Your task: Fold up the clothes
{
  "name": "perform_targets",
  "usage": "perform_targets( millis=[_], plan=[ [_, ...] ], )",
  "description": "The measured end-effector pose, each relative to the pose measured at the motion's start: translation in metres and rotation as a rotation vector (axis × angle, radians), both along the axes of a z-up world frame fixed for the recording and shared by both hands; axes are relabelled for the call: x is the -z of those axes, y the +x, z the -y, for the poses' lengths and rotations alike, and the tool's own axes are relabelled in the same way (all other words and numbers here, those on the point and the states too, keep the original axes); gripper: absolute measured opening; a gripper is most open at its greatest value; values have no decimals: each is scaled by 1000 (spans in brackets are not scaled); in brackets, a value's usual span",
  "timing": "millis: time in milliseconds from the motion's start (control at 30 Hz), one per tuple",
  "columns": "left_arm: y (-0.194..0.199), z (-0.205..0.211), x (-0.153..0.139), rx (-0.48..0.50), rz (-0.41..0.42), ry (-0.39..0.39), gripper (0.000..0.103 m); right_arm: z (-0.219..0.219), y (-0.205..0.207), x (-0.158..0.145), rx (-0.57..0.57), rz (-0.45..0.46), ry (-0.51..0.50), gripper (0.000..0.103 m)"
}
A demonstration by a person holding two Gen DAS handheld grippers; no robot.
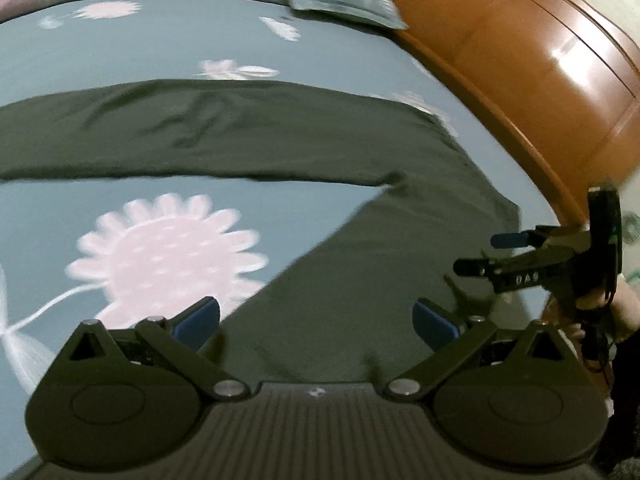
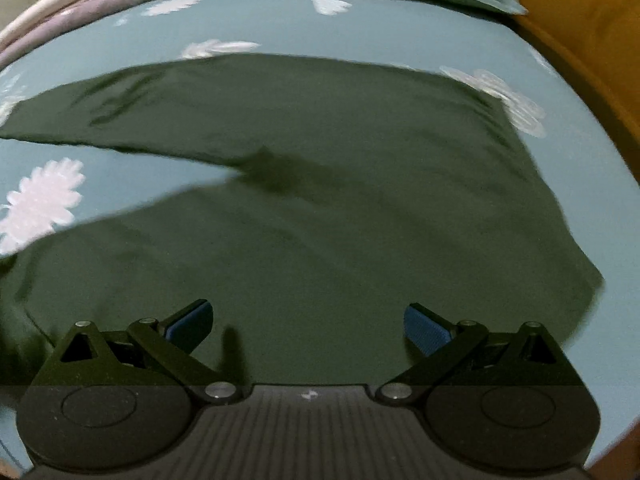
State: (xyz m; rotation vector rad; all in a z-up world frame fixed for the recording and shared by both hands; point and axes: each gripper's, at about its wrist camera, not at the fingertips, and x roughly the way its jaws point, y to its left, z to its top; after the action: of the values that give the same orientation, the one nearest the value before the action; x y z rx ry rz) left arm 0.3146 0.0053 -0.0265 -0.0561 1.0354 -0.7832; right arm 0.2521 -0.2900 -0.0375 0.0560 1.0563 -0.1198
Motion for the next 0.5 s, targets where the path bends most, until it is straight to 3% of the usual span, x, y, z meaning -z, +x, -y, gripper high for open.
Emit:
perform_targets(
  millis=[300, 500],
  plan=[
    [5, 81, 12, 283, -101, -75, 102, 12, -42, 5, 84, 41, -21, 103],
    [12, 121, 39, 354, -170, -54, 102, 15, -63, 5, 102, 33, -109, 103]
  ],
)
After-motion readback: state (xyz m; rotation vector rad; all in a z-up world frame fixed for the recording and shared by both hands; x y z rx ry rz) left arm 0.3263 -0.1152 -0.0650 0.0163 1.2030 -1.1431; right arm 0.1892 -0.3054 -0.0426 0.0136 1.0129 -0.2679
